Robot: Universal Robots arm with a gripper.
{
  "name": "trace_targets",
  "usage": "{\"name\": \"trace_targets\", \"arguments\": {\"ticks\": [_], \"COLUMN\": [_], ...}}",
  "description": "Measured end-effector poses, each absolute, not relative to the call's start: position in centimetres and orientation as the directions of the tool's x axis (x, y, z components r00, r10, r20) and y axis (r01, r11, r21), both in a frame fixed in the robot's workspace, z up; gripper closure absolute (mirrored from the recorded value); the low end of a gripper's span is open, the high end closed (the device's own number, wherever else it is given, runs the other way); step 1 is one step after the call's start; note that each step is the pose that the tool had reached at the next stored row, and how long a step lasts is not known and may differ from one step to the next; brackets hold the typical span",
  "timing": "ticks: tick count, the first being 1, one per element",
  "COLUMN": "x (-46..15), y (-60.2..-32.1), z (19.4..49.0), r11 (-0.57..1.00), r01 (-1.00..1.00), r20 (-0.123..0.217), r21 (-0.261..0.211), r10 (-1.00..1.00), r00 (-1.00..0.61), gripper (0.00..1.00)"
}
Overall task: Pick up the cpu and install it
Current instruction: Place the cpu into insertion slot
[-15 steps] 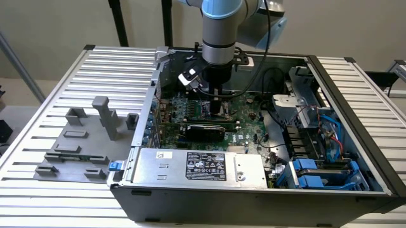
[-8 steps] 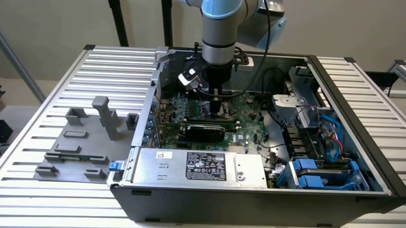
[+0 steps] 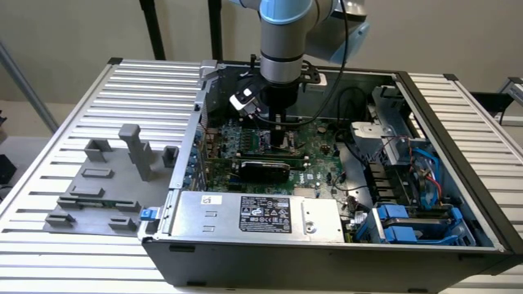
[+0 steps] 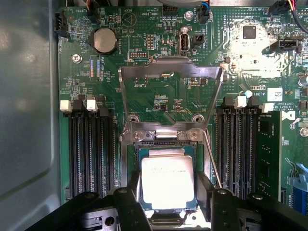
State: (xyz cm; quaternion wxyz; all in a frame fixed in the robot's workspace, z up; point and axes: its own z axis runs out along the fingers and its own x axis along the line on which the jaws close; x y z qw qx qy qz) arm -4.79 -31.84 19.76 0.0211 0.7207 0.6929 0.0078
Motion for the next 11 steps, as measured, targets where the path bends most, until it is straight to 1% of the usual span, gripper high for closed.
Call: {"name": "trace_targets", "arguments": {"ticks": [11], "x": [-4.78], "y": [-31.84], "z": [19.76], "r11": [-0.04], "r01": [0.998], "r20": [0.003], "r21": [0.04], "r10": [0.999], "r00": [0.04], "gripper": [0.45]}}
